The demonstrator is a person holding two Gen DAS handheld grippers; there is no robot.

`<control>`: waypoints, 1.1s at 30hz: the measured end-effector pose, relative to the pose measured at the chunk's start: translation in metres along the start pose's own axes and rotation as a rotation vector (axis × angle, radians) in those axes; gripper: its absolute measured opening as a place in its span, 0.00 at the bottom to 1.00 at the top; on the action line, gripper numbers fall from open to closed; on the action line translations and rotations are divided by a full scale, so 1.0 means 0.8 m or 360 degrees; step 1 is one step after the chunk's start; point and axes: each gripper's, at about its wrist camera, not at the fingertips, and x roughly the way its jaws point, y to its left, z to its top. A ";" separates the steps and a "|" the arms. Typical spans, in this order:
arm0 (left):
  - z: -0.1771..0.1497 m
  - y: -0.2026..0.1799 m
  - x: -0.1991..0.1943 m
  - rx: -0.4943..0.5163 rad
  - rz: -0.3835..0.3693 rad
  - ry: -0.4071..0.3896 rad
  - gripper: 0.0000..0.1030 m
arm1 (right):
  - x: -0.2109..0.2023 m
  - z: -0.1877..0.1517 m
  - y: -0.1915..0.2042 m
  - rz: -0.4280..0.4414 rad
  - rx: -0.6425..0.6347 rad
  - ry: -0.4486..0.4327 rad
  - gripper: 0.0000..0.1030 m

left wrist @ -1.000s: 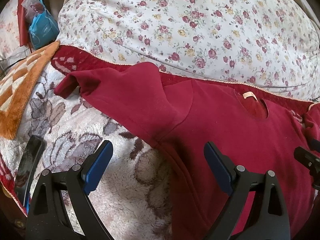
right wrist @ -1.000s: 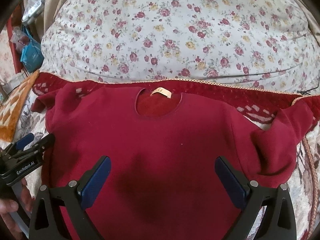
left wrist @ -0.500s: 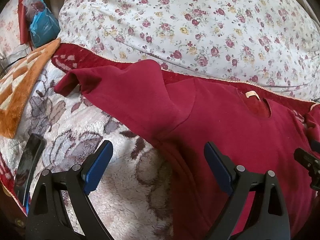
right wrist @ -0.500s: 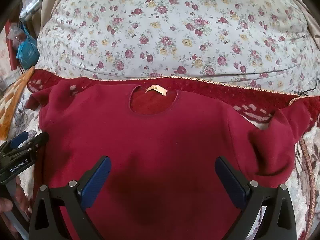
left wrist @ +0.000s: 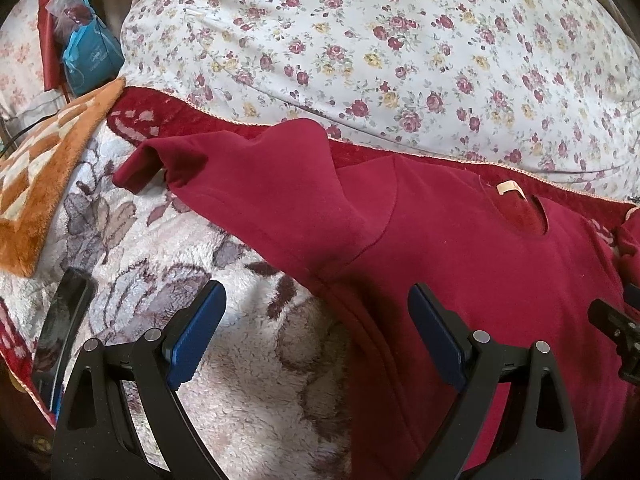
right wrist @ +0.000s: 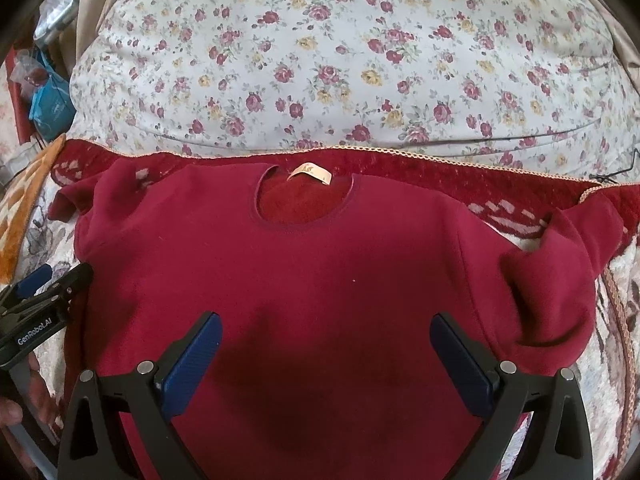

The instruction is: Fold small clothes

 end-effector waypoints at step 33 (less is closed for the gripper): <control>0.004 0.019 0.006 -0.0110 -0.0030 0.0048 0.90 | 0.011 -0.005 -0.003 0.0031 0.0034 0.0077 1.00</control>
